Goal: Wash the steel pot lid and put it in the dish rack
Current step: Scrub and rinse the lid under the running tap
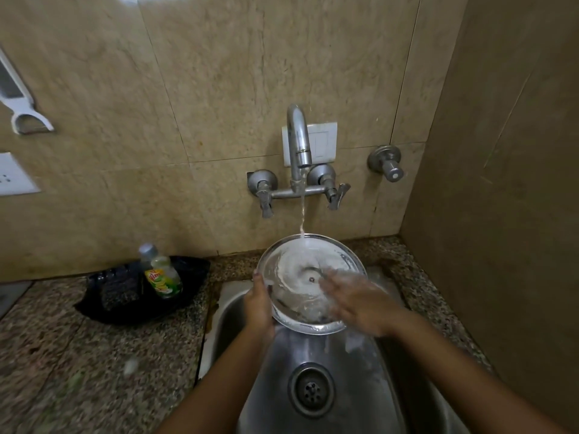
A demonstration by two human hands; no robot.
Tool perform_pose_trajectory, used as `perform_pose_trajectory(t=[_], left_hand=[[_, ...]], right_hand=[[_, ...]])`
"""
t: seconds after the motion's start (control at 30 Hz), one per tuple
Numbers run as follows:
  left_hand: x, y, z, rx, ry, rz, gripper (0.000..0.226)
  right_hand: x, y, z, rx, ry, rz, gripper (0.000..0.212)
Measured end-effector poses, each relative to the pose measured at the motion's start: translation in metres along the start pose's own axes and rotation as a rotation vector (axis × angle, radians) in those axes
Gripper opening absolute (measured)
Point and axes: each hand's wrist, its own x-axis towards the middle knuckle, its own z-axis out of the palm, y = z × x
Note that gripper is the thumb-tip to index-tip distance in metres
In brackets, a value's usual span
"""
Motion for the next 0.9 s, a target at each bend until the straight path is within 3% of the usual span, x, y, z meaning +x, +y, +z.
perform_pose_trajectory(t=[0.1,0.17,0.33,0.43,0.6,0.67,0.73,0.83,0.9], left_hand=[[-0.012,-0.004,0.002,0.023,-0.042,-0.015,0.046],[-0.018,-0.008,0.006,0.041,-0.072,-0.011,0.044],[-0.019,-0.003,0.004,0.052,-0.062,0.006,0.049],[-0.015,0.002,-0.003,-0.004,-0.035,-0.002,0.047],[-0.018,0.001,-0.010,0.071,-0.093,-0.021,0.029],[-0.021,0.002,-0.011,0.101,-0.135,-0.038,0.028],[-0.019,0.005,-0.014,0.120,-0.167,-0.027,0.031],[-0.014,0.014,-0.021,0.143,-0.201,0.000,0.032],[-0.012,0.017,-0.025,0.157,-0.211,0.017,0.036]], right_hand=[[0.029,0.012,-0.002,-0.074,0.174,0.236,0.068],[0.055,-0.002,-0.002,0.010,0.254,0.240,0.068],[0.054,-0.053,0.000,0.099,0.127,-0.198,0.060],[0.021,-0.030,0.015,0.062,0.022,-0.267,0.057],[0.017,0.014,0.009,-0.018,0.103,0.094,0.060],[0.035,0.012,0.003,0.044,0.149,0.150,0.060],[0.053,0.007,-0.002,0.224,0.284,0.179,0.052],[0.067,0.003,-0.017,0.553,0.649,0.383,0.025],[0.069,0.003,-0.025,0.776,0.723,0.489,0.012]])
